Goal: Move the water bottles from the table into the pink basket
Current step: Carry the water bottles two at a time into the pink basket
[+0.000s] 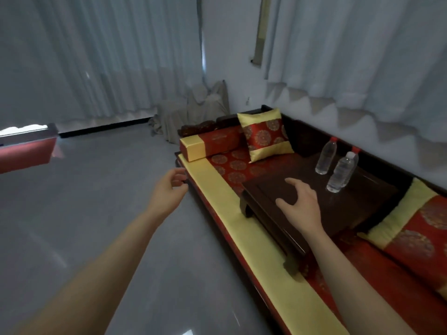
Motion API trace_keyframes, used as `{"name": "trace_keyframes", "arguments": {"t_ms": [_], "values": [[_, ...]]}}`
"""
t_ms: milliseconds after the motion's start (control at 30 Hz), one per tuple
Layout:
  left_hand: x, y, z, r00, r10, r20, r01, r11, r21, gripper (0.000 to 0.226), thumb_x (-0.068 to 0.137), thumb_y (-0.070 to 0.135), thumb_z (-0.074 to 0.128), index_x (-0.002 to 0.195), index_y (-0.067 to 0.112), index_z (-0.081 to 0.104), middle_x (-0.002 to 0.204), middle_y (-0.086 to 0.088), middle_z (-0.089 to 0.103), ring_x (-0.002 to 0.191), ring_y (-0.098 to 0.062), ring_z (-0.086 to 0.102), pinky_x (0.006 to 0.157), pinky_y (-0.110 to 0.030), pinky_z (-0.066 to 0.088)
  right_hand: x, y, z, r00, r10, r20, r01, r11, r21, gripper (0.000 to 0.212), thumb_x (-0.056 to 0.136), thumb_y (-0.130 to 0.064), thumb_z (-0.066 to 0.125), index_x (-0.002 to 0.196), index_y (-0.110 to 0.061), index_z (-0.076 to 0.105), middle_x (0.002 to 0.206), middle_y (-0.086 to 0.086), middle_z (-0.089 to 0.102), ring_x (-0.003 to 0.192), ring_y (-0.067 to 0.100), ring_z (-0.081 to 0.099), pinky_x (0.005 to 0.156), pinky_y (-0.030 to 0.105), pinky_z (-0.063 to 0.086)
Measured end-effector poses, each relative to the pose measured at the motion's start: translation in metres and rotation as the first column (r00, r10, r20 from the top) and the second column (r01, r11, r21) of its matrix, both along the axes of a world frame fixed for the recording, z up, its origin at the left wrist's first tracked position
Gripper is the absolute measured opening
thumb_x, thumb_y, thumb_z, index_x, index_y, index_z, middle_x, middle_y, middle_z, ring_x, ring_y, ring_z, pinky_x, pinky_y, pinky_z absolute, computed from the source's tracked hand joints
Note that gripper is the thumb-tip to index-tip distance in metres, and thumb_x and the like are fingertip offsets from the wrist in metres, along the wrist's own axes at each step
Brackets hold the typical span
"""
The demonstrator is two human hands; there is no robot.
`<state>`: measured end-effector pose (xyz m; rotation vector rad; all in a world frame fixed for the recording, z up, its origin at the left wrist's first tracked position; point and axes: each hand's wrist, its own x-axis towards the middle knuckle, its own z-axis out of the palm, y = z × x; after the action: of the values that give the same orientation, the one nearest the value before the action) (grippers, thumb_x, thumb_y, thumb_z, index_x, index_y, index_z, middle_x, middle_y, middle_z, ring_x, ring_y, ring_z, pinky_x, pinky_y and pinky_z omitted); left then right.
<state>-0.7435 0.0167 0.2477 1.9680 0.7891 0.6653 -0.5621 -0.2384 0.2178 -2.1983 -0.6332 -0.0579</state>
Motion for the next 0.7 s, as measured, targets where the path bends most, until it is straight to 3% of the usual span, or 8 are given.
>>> {"name": "trace_keyframes", "arguments": {"t_ms": [100,233,400,500,700], "values": [[0.047,0.048,-0.005,0.990,-0.138,-0.040,0.139,0.990,0.016,0.042,0.090,0.008,0.057,0.131,0.017,0.054,0.116,-0.001,0.063,0.100,-0.011,0.059,0.069,-0.012,0.043,0.019,0.028,-0.005,0.994,-0.104,-0.034,0.105,0.994,0.018,0.056,0.079,-0.025,0.069,0.131,-0.026,0.050,0.136,0.001,0.051,0.131,0.024,0.038,0.091,0.032,0.034],[0.123,0.088,-0.010,0.964,-0.256,-0.069,0.255,0.967,-0.023,0.042,0.091,0.009,0.056,0.131,0.018,0.053,0.117,-0.002,0.063,0.107,-0.018,0.060,0.081,-0.028,0.051,0.052,0.044,-0.013,0.969,-0.243,-0.045,0.243,0.970,-0.014,0.056,0.078,-0.023,0.071,0.131,-0.024,0.052,0.134,0.003,0.053,0.129,0.026,0.039,0.091,0.032,0.033],[0.226,0.110,-0.022,0.909,-0.406,-0.093,0.408,0.913,0.002,0.042,0.090,0.012,0.059,0.130,0.021,0.054,0.114,0.003,0.063,0.102,-0.013,0.059,0.069,-0.014,0.044,0.101,0.042,-0.023,0.906,-0.416,-0.072,0.414,0.909,-0.048,0.057,0.078,-0.020,0.073,0.131,-0.021,0.053,0.132,0.007,0.054,0.127,0.029,0.041,0.094,0.034,0.036],[0.298,0.112,-0.030,0.857,-0.503,-0.116,0.504,0.863,-0.016,0.044,0.091,0.012,0.058,0.132,0.022,0.052,0.118,0.001,0.062,0.106,-0.015,0.059,0.076,-0.022,0.049,0.138,0.037,-0.037,0.855,-0.511,-0.090,0.508,0.859,-0.056,0.057,0.076,-0.019,0.074,0.130,-0.019,0.054,0.129,0.010,0.055,0.125,0.032,0.043,0.097,0.036,0.038],[0.467,0.083,-0.057,0.719,-0.682,-0.134,0.688,0.726,-0.005,0.046,0.088,0.008,0.060,0.132,0.018,0.053,0.119,-0.002,0.063,0.109,-0.018,0.060,0.085,-0.026,0.047,0.245,0.021,-0.080,0.727,-0.668,-0.160,0.673,0.739,-0.030,0.059,0.075,-0.019,0.076,0.130,-0.018,0.054,0.130,0.010,0.056,0.125,0.031,0.047,0.101,0.042,0.042]]}}
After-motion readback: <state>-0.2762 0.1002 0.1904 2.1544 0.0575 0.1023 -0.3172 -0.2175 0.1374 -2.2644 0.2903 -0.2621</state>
